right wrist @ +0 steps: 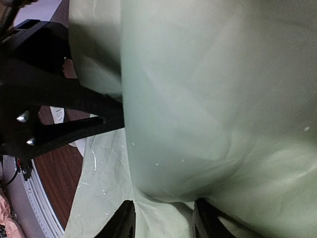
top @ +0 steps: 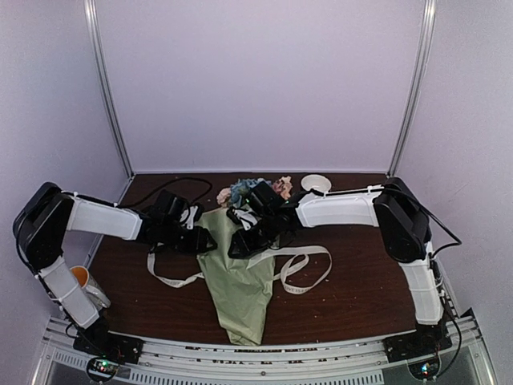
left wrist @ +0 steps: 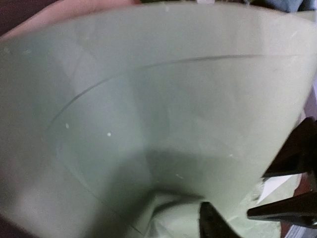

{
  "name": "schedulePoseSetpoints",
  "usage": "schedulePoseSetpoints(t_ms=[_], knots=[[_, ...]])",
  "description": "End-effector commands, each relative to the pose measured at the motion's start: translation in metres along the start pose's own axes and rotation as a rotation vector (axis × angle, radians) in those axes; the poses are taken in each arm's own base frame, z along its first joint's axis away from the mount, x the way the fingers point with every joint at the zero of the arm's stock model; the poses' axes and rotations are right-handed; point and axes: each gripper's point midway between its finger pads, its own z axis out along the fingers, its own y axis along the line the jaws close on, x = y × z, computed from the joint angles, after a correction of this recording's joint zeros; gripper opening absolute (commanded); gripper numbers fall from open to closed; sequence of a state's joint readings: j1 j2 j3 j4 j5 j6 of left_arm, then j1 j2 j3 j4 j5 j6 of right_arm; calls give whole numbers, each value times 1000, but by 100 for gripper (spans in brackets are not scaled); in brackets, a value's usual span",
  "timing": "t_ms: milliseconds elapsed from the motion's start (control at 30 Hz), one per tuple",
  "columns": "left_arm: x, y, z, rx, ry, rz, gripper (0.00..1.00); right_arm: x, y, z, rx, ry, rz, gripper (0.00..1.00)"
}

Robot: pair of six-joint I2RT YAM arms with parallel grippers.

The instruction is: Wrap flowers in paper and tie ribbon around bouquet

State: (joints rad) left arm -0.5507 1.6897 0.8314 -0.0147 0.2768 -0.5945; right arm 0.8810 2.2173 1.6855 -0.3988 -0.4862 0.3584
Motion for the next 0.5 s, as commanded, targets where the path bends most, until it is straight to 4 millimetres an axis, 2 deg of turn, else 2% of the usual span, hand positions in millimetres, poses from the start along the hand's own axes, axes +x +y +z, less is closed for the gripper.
schedulePoseSetpoints(t_ms=[0, 100, 167, 233, 300, 367, 467], knots=[[-36, -37, -42, 84, -115, 42, 65, 9, -3, 14, -12, 26, 68, 39], [-52, -40, -75, 71, -179, 61, 74, 10, -5, 16, -9, 34, 75, 39], [-54, -17, -94, -8, -200, 22, 77, 11, -4, 16, -11, 33, 74, 39], [-47, 24, -106, -150, -203, -32, 83, 12, -3, 18, -18, 38, 73, 39], [-32, 60, -108, -247, -155, -80, 91, 13, -4, 18, -19, 41, 76, 39], [-14, 85, -100, -285, -59, -132, 97, 13, -4, 18, -20, 42, 76, 39], [0, 111, -98, -397, -5, -131, 98, 14, -3, 19, -26, 44, 75, 39]])
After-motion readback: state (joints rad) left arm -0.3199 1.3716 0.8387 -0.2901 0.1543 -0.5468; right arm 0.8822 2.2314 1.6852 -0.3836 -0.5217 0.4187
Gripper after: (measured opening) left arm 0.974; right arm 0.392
